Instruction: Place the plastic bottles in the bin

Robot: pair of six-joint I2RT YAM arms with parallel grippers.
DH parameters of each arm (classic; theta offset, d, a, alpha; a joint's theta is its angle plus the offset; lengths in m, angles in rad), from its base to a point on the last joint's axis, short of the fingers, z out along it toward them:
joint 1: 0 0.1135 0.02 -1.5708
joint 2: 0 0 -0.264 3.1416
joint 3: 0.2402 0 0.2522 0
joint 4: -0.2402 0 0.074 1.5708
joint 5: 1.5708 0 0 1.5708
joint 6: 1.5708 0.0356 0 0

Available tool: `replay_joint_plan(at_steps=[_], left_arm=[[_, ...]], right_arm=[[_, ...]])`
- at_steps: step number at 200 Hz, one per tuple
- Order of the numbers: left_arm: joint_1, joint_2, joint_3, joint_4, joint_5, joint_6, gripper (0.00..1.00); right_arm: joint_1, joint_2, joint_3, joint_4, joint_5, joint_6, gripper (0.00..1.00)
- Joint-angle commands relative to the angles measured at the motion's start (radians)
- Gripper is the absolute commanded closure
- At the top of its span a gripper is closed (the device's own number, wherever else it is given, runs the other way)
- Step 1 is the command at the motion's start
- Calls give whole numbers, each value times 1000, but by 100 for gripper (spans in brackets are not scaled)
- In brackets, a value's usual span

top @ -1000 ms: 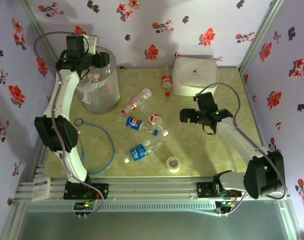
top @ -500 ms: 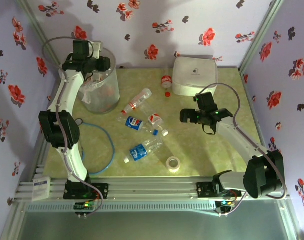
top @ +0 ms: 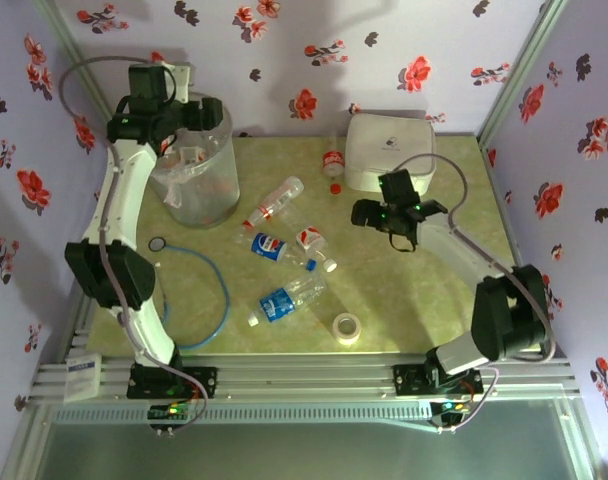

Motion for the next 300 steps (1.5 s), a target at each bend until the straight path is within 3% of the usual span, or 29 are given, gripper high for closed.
replay_joint_plan(at_steps=[1,27,65,86,114,175,236,300], left_arm=[[-41,-140,-39,-56,-85,-5,12],[-129,-313,-263,-45,-179,-45,8],[-244,-543,-660,87,-194,-227,7],[-296,-624,-796,148,-208,-328,7],[-353,-685,-920,228,-210,-442,8],[-384,-689,-948,258,-211,-463,7],[-384,-687,-955,265,-212,-457,7],[-384,-669,-947,273,-215,-456,7]], right_arm=[[40,72,87,68,18,53,21],[92,144,148,62,17,17,20],[99,304,308,41,88,-15,26],[100,401,399,59,147,5,34],[92,542,547,12,197,40,38],[56,723,745,-65,239,48,43],[43,875,937,-137,164,37,50],[42,948,982,-140,100,45,55]])
